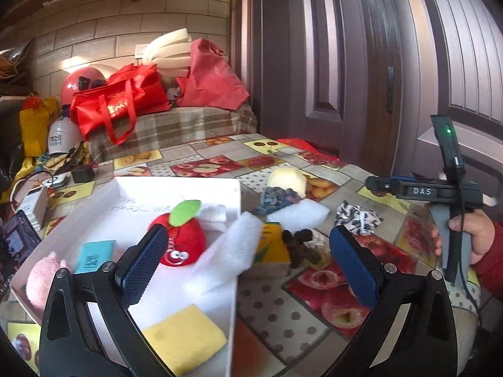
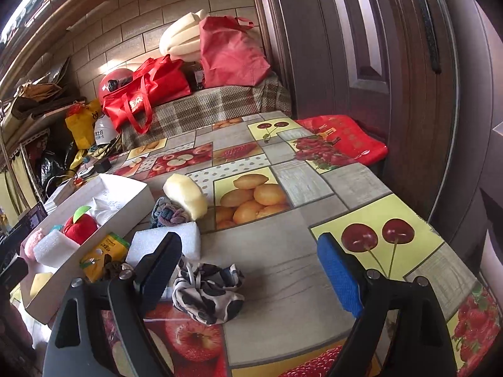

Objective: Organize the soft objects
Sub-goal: 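Grasp the braided rope toy with left gripper while right grasps the patterned scrunchie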

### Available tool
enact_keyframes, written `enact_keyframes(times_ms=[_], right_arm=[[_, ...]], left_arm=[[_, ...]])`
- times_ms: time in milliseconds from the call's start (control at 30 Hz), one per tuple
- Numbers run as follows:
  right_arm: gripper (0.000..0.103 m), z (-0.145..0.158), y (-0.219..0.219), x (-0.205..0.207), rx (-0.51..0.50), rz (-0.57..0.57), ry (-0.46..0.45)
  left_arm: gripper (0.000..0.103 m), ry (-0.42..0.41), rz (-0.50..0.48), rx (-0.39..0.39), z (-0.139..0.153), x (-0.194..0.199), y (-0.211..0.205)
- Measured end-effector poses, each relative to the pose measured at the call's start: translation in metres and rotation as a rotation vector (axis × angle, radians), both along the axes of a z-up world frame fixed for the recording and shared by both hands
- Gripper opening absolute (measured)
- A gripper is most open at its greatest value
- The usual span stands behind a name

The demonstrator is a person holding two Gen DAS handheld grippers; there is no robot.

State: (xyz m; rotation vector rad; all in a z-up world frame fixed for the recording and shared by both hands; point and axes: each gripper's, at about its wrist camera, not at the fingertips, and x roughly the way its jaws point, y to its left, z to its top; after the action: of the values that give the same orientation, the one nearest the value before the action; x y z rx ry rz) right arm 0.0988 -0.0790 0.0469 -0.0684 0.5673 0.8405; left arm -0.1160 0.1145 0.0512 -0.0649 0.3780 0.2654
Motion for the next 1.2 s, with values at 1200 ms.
enact_keyframes(times_ms=[1200], right_arm=[[0.05, -0.031, 0.012, 0.031, -0.023, 0.155, 0.324]], left_arm=[[0.091, 0.4, -0.236, -0.031, -0.033, 0.124, -0.08]])
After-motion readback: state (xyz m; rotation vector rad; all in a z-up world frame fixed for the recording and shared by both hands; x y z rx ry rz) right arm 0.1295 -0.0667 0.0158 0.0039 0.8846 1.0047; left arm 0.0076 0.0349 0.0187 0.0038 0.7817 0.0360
